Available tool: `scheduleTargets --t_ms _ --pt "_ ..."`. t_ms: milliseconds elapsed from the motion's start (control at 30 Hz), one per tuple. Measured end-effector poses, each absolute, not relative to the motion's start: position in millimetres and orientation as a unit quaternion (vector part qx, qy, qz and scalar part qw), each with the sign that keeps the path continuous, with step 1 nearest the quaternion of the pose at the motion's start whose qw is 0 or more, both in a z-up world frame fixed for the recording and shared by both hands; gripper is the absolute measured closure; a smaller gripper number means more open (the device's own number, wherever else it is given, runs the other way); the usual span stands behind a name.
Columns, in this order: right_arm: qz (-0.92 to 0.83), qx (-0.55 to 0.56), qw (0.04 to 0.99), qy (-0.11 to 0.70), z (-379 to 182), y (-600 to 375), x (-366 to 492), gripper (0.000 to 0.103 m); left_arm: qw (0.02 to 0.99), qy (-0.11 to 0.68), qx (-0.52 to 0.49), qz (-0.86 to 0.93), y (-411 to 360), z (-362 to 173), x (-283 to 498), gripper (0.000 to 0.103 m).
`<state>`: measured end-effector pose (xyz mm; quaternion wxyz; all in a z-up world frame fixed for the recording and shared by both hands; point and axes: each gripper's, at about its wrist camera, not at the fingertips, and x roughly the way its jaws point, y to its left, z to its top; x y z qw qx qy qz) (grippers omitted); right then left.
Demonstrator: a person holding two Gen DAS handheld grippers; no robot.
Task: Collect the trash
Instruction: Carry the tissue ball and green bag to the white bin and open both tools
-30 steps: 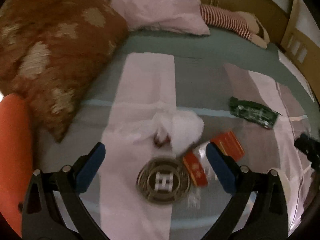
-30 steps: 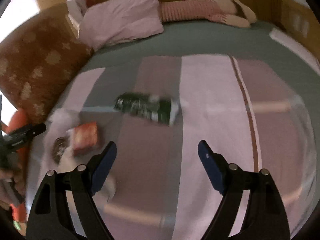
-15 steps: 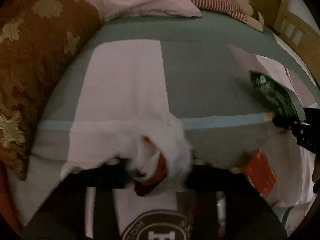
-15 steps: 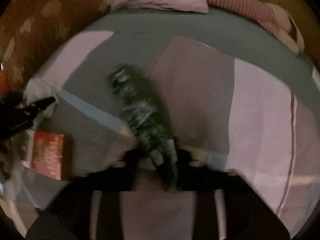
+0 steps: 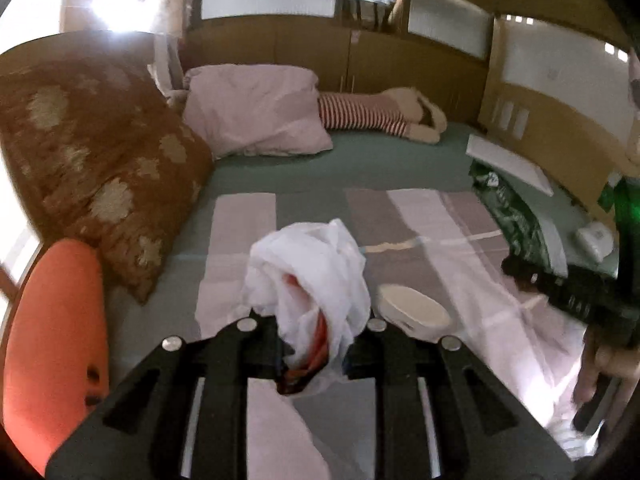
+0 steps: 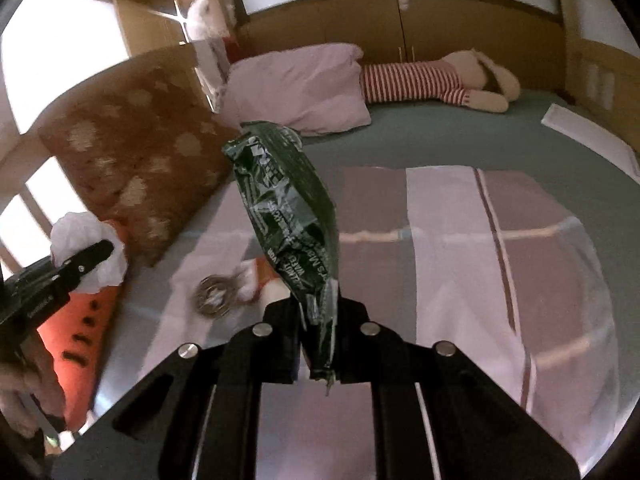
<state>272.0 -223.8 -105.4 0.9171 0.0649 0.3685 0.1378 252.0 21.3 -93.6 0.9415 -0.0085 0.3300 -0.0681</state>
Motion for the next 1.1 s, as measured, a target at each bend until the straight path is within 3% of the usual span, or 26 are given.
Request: scheduleTargets --t_ms 267,367,1100 --pt "0.119 0.085 0.921 0.361 -125 -222 169 0.091 0.944 0.325 0.003 -0.054 0 -110 160 0.083" --pt "0.125 0.075 0.92 0.363 -127 -214 169 0.091 0.932 0.353 -0.003 -0.076 -8 -126 164 0.083" --pt "0.126 0.055 0.916 0.377 -136 -207 176 0.091 0.933 0.352 -0.004 -0.07 0 -134 166 0.082"
